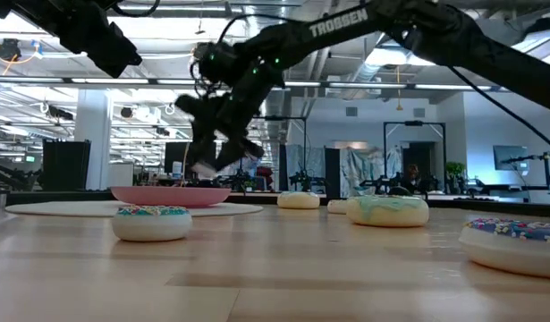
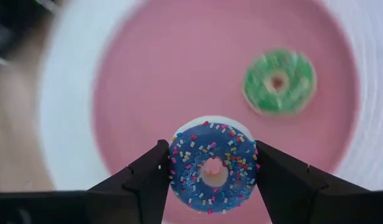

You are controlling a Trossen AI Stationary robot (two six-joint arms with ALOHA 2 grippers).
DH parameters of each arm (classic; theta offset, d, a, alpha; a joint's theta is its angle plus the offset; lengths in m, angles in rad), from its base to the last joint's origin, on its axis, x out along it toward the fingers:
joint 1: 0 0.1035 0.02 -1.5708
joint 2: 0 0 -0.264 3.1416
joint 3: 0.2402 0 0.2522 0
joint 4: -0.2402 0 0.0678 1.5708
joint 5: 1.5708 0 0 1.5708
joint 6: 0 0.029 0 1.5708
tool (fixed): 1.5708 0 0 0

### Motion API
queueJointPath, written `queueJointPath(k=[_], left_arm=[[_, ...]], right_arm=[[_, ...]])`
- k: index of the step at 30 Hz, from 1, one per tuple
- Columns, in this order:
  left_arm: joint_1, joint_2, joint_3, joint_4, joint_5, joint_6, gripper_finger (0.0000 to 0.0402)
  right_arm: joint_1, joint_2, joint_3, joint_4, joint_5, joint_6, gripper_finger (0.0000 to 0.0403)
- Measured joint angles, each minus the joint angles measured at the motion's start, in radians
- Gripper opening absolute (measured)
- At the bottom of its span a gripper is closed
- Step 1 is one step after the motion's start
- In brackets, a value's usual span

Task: Pick & Place donuts
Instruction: Put the small violet donut on the pink plate, then put the small blue donut on the pink plate

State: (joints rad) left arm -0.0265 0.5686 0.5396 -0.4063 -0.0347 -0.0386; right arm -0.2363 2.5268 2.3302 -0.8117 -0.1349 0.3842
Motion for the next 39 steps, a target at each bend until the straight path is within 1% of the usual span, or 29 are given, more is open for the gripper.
queueJointPath(k=[4,6,9,11,15,23,31,35,39], left_arm=[[0.0,0.0,0.0,-0.005,0.012,0.004,0.0],[0.0,0.0,0.0,-0.005,0.012,0.004,0.0],[0.0,0.0,0.0,-0.006,0.012,0.005,0.0],[0.0,0.0,0.0,-0.006,0.012,0.005,0.0],[0.0,0.0,0.0,-0.007,0.011,0.004,0.0],[0.0,0.0,0.0,-0.007,0.003,0.004,0.0],[0.0,0.0,0.0,-0.006,-0.012,0.003,0.0],[0.0,0.0,0.0,-0.004,-0.026,0.002,0.0],[0.0,0.0,0.0,0.008,-0.051,0.001,0.0]], right_arm=[[-0.004,0.016,0.0,-0.047,0.004,-0.003,0.0207],[-0.009,0.016,0.0,-0.035,0.009,-0.002,0.0208],[-0.008,0.016,0.0,-0.032,0.064,-0.003,0.0214],[-0.009,0.016,0.0,-0.042,0.081,-0.003,0.0219],[-0.015,0.016,0.0,-0.067,0.082,-0.003,0.0231],[-0.015,0.016,0.0,-0.063,0.084,-0.003,0.0249],[-0.023,0.016,0.0,-0.066,0.082,0.0,0.0251],[-0.038,-0.01,-0.001,-0.119,0.081,0.0,0.0251],[-0.051,-0.073,-0.001,-0.212,0.083,-0.03,0.0251]])
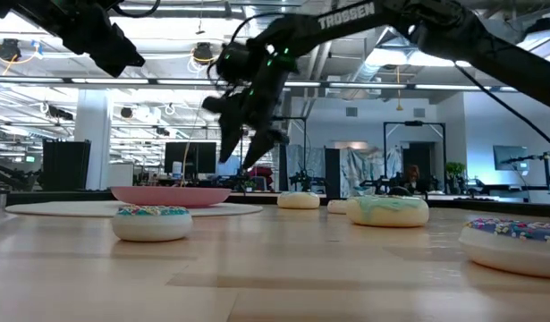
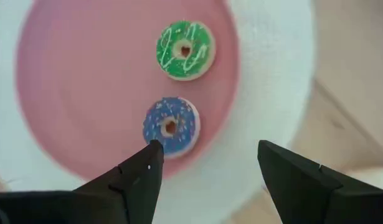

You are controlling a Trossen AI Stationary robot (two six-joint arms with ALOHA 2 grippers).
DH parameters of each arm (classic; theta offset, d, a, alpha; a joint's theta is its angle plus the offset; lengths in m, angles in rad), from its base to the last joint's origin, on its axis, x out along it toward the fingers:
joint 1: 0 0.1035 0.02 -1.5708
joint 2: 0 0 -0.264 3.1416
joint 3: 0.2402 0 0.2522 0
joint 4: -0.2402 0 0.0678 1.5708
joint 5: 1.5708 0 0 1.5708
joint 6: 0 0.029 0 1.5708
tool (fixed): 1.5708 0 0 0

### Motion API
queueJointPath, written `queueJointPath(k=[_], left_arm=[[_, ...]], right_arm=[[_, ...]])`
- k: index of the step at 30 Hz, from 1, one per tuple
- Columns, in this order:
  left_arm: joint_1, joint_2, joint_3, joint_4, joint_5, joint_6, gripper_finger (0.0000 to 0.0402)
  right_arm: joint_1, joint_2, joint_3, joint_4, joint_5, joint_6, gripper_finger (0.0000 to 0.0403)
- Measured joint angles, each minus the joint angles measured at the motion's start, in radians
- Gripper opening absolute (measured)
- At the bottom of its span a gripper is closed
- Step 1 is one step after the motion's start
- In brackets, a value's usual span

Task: Pick & Place donuts
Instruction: Put the small blue donut on the pink plate

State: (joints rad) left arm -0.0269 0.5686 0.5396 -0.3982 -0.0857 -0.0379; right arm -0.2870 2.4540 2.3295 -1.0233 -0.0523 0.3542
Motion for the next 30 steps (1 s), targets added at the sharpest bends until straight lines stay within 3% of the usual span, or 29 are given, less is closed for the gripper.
queueJointPath(k=[10,16,19,23,30], left_arm=[[-0.001,0.009,0.001,0.185,-0.058,-0.01,0.0],[-0.044,0.093,0.002,0.289,-0.074,-0.011,0.0],[-0.077,0.153,0.002,0.319,-0.117,-0.026,0.0],[-0.125,0.25,0.042,0.322,-0.184,-0.077,0.0],[-0.205,0.468,0.26,0.18,-0.268,-0.068,0.0]], right_arm=[[0.037,-0.194,0.001,-0.256,0.078,-0.143,0.0233],[0.118,-0.282,-0.051,-0.257,0.077,-0.206,0.0214],[0.16,-0.373,-0.222,-0.17,0.076,-0.205,0.0207],[0.211,-0.557,-0.555,-0.001,0.074,-0.16,0.02],[0.278,-0.943,-1.147,0.294,0.074,0.055,0.0196]])
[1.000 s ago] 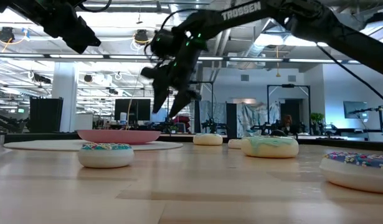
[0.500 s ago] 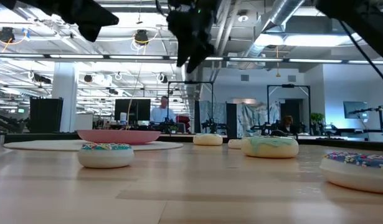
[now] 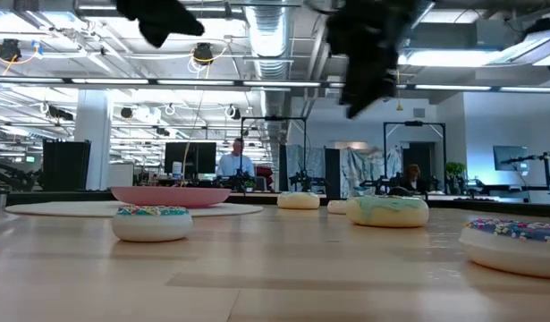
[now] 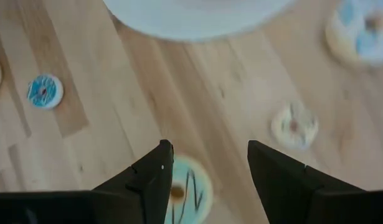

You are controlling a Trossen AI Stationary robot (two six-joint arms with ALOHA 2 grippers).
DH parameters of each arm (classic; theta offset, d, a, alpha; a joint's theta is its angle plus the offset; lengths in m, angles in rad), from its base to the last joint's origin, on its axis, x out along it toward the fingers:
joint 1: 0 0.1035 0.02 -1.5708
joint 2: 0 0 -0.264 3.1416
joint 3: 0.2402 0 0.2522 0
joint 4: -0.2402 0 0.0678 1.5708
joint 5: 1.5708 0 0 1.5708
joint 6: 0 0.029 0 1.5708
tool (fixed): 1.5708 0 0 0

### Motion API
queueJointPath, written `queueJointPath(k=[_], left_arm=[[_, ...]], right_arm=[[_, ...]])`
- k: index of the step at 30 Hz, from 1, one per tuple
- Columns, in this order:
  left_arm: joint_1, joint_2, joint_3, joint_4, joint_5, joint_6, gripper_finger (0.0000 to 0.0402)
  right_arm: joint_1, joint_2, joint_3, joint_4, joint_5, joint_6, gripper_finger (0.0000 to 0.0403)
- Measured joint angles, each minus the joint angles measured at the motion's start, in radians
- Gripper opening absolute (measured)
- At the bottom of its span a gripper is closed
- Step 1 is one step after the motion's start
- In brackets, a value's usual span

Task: Pick & Place donuts
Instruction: Put the small blue donut on the pink plate

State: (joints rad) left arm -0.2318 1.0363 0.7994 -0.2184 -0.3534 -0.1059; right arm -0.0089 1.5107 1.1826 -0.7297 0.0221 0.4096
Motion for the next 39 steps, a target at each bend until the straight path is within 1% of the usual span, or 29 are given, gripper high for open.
queueJointPath(k=[4,6,9,12,17,21,25,27,29,31,35,39], left_arm=[[-0.025,0.128,0.16,-0.146,-0.03,-0.027,0.0],[-0.033,0.189,0.236,-0.191,-0.03,-0.032,0.0],[-0.045,0.27,0.34,-0.239,-0.028,-0.033,0.0],[-0.057,0.348,0.435,-0.268,-0.027,-0.045,0.0],[-0.081,0.454,0.577,-0.362,-0.03,-0.091,0.0],[-0.097,0.523,0.647,-0.414,-0.03,-0.168,0.0],[-0.096,0.568,0.686,-0.439,-0.009,-0.286,0.0],[-0.09,0.579,0.692,-0.441,0.001,-0.335,0.0],[-0.08,0.584,0.692,-0.451,-0.008,-0.409,0.0002],[-0.069,0.584,0.692,-0.474,-0.015,-0.433,0.0008],[-0.049,0.584,0.692,-0.519,-0.026,-0.433,0.0035],[-0.029,0.584,0.692,-0.569,-0.008,-0.421,0.0081]], right_arm=[[0.055,-0.234,-0.269,0.117,0.002,0.116,0.0195],[0.09,-0.351,-0.377,0.158,0.003,0.156,0.0194],[0.144,-0.505,-0.496,0.214,0.011,0.207,0.0191],[0.206,-0.64,-0.576,0.227,0.05,0.228,0.0187],[0.318,-0.827,-0.664,0.236,0.128,0.202,0.0179],[0.381,-0.946,-0.712,0.257,0.136,0.142,0.017],[0.423,-1.028,-0.728,0.241,0.136,0.072,0.0155],[0.432,-1.048,-0.728,0.231,0.136,0.033,0.0144],[0.434,-1.06,-0.728,0.23,0.136,0.028,0.0134],[0.434,-1.067,-0.728,0.231,0.135,0.029,0.0125],[0.434,-1.067,-0.728,0.224,0.136,0.061,0.0115],[0.434,-1.067,-0.728,0.198,0.135,0.08,0.0112]])
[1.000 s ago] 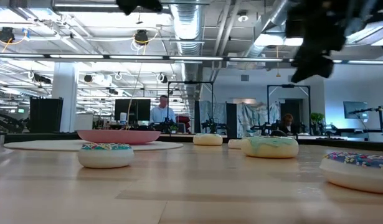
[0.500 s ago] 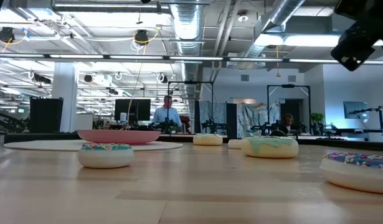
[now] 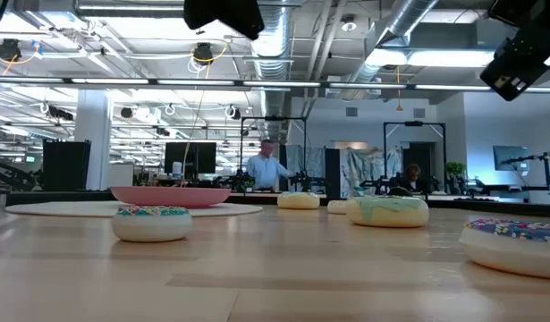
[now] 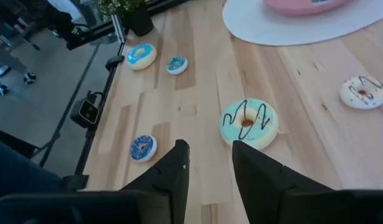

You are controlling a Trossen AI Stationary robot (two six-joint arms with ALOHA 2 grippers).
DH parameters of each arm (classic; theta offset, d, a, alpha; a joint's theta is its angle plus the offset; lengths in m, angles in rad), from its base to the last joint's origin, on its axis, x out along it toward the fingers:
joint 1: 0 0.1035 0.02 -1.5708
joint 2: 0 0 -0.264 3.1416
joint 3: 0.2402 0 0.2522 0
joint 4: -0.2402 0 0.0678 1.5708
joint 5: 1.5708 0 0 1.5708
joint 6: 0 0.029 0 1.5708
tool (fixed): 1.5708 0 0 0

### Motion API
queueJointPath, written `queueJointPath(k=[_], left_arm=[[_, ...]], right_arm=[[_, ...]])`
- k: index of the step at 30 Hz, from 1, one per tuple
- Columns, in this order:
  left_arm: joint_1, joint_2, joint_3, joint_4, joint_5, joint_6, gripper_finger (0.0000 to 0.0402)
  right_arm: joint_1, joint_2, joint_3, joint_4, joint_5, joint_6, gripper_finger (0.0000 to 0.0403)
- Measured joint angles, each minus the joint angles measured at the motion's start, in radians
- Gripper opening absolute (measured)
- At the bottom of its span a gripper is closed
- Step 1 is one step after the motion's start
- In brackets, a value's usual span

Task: Pick & Place donuts
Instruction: Put the small blue donut on the pink plate

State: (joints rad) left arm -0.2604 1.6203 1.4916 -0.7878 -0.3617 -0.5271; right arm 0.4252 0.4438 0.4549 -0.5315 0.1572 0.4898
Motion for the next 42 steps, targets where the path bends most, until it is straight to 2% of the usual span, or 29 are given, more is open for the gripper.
queueJointPath(k=[9,16,19,23,29,34,38,42], left_arm=[[0.009,0.0,0.0,-0.045,0.051,0.102,0.0197],[-0.016,0.002,0.0,-0.05,0.088,0.265,0.0253],[-0.042,0.003,0.0,-0.052,0.091,0.355,0.0264],[-0.079,0.003,-0.001,-0.052,0.078,0.384,0.0268],[-0.121,0.077,-0.005,-0.028,0.071,0.171,0.0269],[-0.16,0.215,-0.001,-0.005,0.09,0.099,0.0269],[-0.177,0.304,0.028,0.003,0.102,0.04,0.0266],[-0.186,0.373,0.03,-0.004,0.175,0.017,0.0265]], right_arm=[[-0.002,0.0,0.0,-0.007,0.0,0.034,0.0113],[-0.002,0.001,0.0,-0.007,0.0,0.086,0.0113],[-0.002,0.001,0.0,-0.007,0.0,0.086,0.0113],[-0.002,0.0,0.0,-0.027,0.0,0.086,0.0113],[-0.002,0.001,0.001,-0.135,0.0,0.086,0.0113],[-0.002,0.001,0.001,-0.225,0.0,0.088,0.0113],[-0.002,0.001,0.001,-0.229,0.0,0.095,0.0113],[-0.002,0.001,0.001,-0.23,0.0,0.095,0.0113]])
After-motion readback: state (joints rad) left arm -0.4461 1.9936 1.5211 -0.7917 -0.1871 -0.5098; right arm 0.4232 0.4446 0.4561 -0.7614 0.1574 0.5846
